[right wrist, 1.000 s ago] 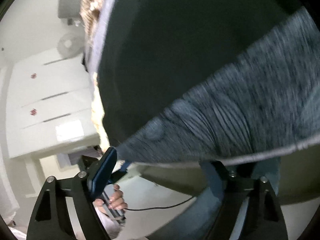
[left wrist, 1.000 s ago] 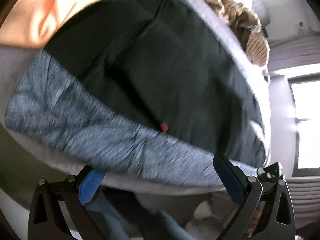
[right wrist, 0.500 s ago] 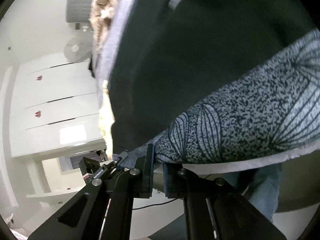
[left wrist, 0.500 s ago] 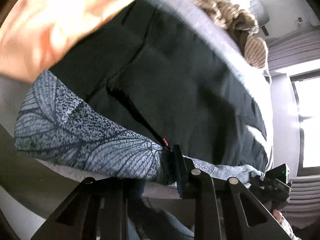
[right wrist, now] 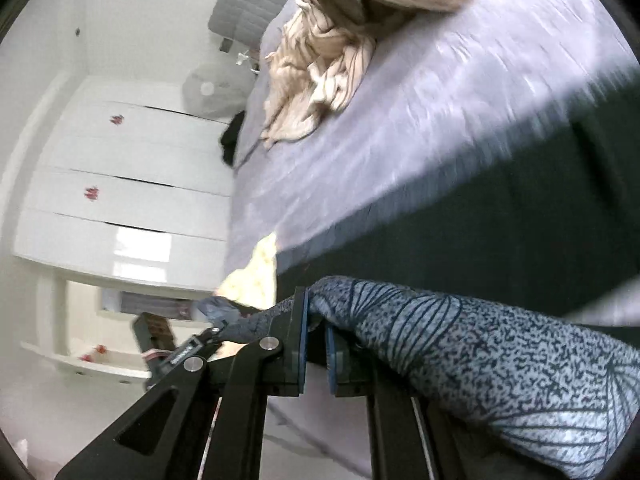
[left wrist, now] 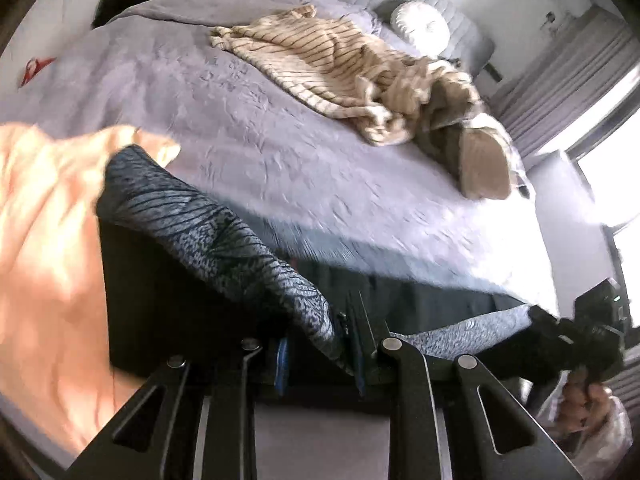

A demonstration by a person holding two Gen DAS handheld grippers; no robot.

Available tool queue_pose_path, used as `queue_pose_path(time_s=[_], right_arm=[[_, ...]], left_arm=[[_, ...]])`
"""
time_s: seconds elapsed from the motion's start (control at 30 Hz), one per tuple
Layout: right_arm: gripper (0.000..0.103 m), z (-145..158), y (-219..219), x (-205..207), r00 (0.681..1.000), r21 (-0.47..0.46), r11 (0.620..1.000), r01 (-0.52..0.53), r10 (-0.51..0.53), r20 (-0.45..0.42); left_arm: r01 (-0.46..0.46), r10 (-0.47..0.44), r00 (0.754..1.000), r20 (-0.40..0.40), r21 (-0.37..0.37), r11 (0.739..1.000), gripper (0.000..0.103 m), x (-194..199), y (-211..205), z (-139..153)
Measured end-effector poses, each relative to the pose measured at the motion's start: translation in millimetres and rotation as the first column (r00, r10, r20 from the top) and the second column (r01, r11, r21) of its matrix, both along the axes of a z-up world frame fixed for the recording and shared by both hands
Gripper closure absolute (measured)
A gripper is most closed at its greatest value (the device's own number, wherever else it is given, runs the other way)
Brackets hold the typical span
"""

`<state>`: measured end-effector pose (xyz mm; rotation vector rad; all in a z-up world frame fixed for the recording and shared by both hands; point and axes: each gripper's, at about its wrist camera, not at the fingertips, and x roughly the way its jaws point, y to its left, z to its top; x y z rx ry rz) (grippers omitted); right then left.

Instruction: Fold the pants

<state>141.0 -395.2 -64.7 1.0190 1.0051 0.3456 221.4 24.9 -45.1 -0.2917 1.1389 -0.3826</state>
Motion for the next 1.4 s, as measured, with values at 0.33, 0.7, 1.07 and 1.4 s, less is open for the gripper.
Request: queue_pose_path(time_s=[0.33,0.7,1.07,1.4], right_arm=[[0.091,-109,-14,103,0.974,-0.143,0.989,0.030,-0.061,-0.219],[0.081,-69,82,86,0.961,-0.349,0.898,-0.268,0.226,-0.159],[0.032,-34,-12,40,0.988,-0.330,0.943,0.035,-0.082,-0.132],[0.032,-50,-110,-253,0.777,-0.292,0.848,0.443,-0.526,-0.347]], left_arm=[[-0.073,0.089,0.992,-0.086,0.175,0.982,0.019,72,10,-78],[0.091,-0.085,0.996,-0.035,0.273,0.958,0.019,52,-36,-74],[0.252,-0.251,0.967,-0.046,0.333,0.909,0.018,51,-91,-56],[0.686,-0.679,0.714,-0.171,-0.024,0.727,0.018,-58,-295,-60]])
